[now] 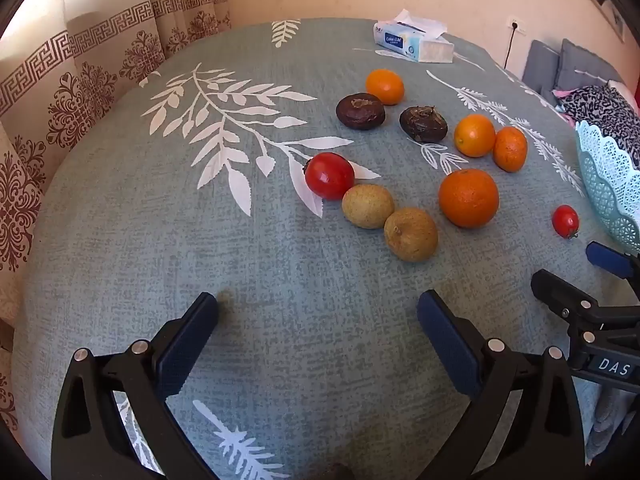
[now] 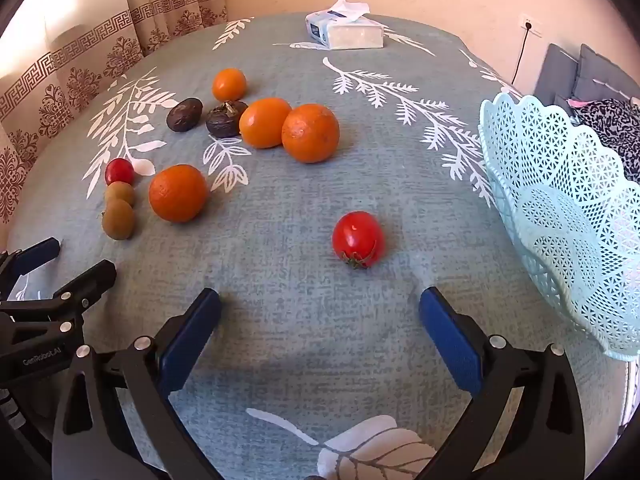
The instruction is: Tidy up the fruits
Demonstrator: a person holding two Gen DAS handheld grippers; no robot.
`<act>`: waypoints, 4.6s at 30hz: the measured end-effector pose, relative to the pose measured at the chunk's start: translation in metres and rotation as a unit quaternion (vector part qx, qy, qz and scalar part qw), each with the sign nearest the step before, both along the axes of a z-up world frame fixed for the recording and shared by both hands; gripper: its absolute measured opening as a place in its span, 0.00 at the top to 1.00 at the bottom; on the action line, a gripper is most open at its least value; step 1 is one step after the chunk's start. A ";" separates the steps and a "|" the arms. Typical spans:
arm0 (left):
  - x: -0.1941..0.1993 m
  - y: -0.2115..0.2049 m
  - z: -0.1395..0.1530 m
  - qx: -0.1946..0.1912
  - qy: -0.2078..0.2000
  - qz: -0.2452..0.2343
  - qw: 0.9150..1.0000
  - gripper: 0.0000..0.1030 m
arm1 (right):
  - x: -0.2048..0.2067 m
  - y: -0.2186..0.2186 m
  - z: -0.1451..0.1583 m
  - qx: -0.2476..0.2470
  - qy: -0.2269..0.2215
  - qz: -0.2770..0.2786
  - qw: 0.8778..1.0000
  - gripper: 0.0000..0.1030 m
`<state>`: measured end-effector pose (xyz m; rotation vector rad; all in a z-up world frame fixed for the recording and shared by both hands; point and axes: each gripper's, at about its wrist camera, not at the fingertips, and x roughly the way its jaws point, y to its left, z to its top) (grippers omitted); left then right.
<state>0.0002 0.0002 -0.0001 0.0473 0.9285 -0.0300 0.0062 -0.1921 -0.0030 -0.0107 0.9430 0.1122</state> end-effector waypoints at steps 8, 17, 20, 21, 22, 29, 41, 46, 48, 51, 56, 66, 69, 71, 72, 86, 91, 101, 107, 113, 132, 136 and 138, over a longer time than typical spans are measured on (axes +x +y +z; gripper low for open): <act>0.002 0.000 0.002 0.004 -0.001 0.000 1.000 0.05 | -0.001 -0.001 0.000 0.000 -0.001 0.000 1.000 0.02; -0.002 0.001 0.000 -0.002 -0.008 -0.003 1.000 0.05 | -0.002 -0.007 0.002 0.026 -0.008 0.000 1.000 0.02; -0.002 0.004 0.003 -0.009 -0.009 -0.002 1.000 0.05 | -0.001 -0.012 0.003 0.045 -0.012 -0.001 0.999 0.02; -0.002 0.004 0.002 -0.011 -0.009 -0.001 1.000 0.05 | -0.001 -0.012 0.004 0.047 -0.013 -0.001 0.999 0.02; -0.002 0.004 0.003 -0.012 -0.009 -0.001 1.000 0.05 | -0.002 -0.012 0.004 0.048 -0.014 -0.002 0.999 0.02; -0.002 0.009 0.006 -0.027 -0.016 0.004 0.999 0.05 | -0.004 -0.023 0.010 0.084 -0.023 -0.016 0.996 0.02; -0.002 0.020 0.011 -0.045 -0.028 0.032 0.998 0.05 | 0.012 -0.016 0.018 0.067 -0.035 -0.008 0.997 0.25; 0.001 0.027 0.011 -0.058 -0.024 0.038 0.997 0.05 | 0.024 -0.018 0.011 0.067 -0.012 -0.014 0.998 0.54; 0.001 0.028 0.011 -0.062 -0.022 0.038 0.997 0.05 | 0.025 -0.017 0.010 0.056 -0.014 -0.016 0.998 0.66; 0.001 0.027 0.012 -0.059 -0.024 0.036 0.997 0.05 | 0.023 -0.017 0.010 0.057 -0.015 -0.011 0.998 0.74; -0.002 0.021 0.018 -0.050 -0.037 0.025 0.998 0.05 | 0.019 -0.017 0.021 0.070 -0.032 -0.001 0.997 0.74; 0.008 -0.004 0.025 -0.068 -0.027 -0.005 0.997 0.17 | 0.007 -0.023 0.052 0.081 -0.077 -0.001 0.994 0.73; 0.016 -0.009 0.022 -0.072 -0.017 -0.005 0.997 0.24 | 0.006 -0.030 0.058 0.083 -0.088 -0.010 0.993 0.73; 0.021 -0.012 0.019 -0.079 -0.007 -0.007 0.997 0.34 | 0.004 -0.036 0.063 0.083 -0.097 -0.016 0.992 0.73; 0.022 -0.013 0.017 -0.082 -0.002 -0.007 0.997 0.37 | 0.004 -0.039 0.065 0.083 -0.100 -0.021 0.991 0.73; 0.018 -0.020 0.020 -0.093 -0.004 -0.024 0.995 0.73 | -0.002 -0.088 0.083 0.087 -0.129 -0.089 0.984 0.73; 0.012 -0.021 0.031 -0.092 -0.016 -0.029 0.995 0.73 | -0.007 -0.114 0.086 0.085 -0.135 -0.125 0.979 0.73; 0.002 -0.047 0.058 -0.090 -0.043 -0.067 0.993 0.73 | -0.021 -0.167 0.084 0.111 -0.131 -0.196 0.965 0.39; 0.003 -0.072 0.069 -0.090 -0.051 -0.095 0.990 0.73 | -0.029 -0.180 0.096 0.111 -0.156 -0.216 0.957 0.39; 0.007 -0.109 0.084 -0.095 -0.063 -0.142 0.983 0.73 | -0.038 -0.194 0.104 0.125 -0.175 -0.244 0.946 0.39; 0.014 -0.107 0.064 -0.093 -0.030 -0.145 0.985 0.51 | -0.040 -0.201 0.105 0.134 -0.177 -0.257 0.940 0.34; 0.018 -0.107 0.049 -0.088 -0.011 -0.143 0.986 0.50 | -0.037 -0.196 0.103 0.129 -0.174 -0.252 0.943 0.34; 0.020 -0.116 0.043 -0.083 -0.009 -0.156 0.984 0.50 | -0.038 -0.194 0.104 0.127 -0.177 -0.251 0.943 0.34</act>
